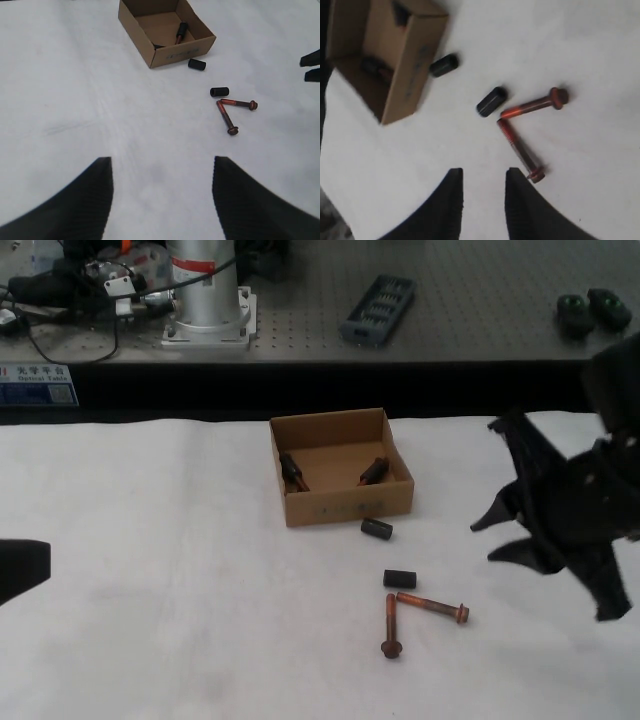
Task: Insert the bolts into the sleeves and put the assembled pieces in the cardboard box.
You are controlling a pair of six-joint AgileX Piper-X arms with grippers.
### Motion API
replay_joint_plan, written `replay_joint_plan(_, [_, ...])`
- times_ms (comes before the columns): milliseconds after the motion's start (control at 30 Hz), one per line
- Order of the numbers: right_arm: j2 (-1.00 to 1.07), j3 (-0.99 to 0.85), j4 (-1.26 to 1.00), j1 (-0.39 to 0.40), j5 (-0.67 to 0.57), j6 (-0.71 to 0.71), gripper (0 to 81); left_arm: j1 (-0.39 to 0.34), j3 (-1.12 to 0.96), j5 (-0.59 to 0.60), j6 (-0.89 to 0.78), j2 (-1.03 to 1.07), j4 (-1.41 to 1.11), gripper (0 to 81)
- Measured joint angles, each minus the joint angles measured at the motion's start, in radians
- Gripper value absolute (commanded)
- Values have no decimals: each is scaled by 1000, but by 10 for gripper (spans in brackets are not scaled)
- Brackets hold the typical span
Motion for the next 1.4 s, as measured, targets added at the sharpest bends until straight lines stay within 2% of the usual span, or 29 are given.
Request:
replay_joint_plan(67, [57,2,-11,0,3,90,229,0,0,0,0,0,0,430])
replay_joint_plan(100, [120,5,-30,0,-12,187,229,0,0,0,0,0,0,430])
replay_joint_plan(200, [192,6,-91,4,-46,295,229,0,0,0,0,0,0,430])
replay_joint_plan(500, [278,4,-214,64,-55,453,229,0,0,0,0,0,0,430])
replay_joint_plan(600, [313,4,-214,82,-49,466,229,0,0,0,0,0,0,430])
replay_joint_plan(1400, [315,4,-215,65,33,468,229,0,0,0,0,0,0,430])
